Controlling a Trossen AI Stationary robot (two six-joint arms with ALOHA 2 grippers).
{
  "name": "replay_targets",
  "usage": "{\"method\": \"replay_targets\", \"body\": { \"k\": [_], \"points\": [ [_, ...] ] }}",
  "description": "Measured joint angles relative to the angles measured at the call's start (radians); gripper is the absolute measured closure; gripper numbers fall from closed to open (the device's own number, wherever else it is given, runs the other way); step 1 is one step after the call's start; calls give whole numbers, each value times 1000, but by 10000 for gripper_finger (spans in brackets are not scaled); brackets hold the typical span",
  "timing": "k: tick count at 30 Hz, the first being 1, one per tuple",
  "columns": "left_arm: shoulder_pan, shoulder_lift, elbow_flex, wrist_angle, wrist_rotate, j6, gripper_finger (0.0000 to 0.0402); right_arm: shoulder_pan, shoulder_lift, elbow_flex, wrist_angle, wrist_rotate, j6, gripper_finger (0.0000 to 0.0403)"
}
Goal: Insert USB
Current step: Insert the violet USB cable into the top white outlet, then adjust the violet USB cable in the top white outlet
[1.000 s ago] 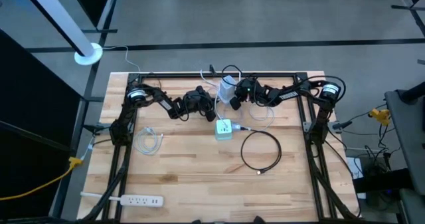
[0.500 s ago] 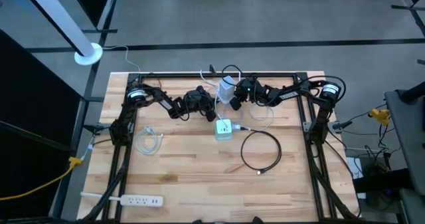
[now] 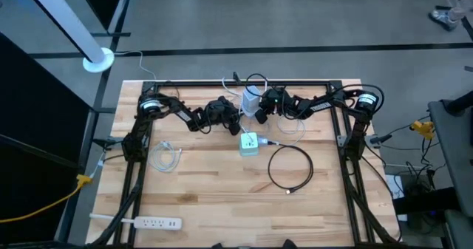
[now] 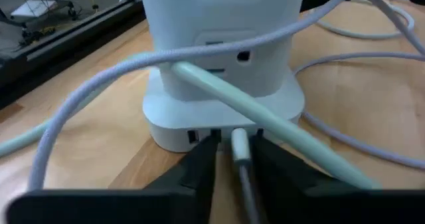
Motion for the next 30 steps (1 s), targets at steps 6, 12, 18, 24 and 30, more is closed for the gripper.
{"method": "replay_targets", "body": {
  "k": [6, 12, 18, 24, 30],
  "points": [
    [-5, -109, -2, -224, -1, 3, 220, 0, -32, -2, -39, -24, 18, 403],
    [-27, -242, -33, -324, -8, 4, 179, -3, -84, -2, -152, -18, 4, 403],
    [-43, -400, -117, -392, -11, -21, 182, -5, -170, -3, -253, 10, -27, 403],
    [-82, -542, -276, -340, -57, -76, 207, -5, -283, -2, -333, 9, -57, 403],
    [-176, -595, -452, -79, -60, -166, 234, 23, -350, -2, -366, -22, -54, 403]
  ]
}}
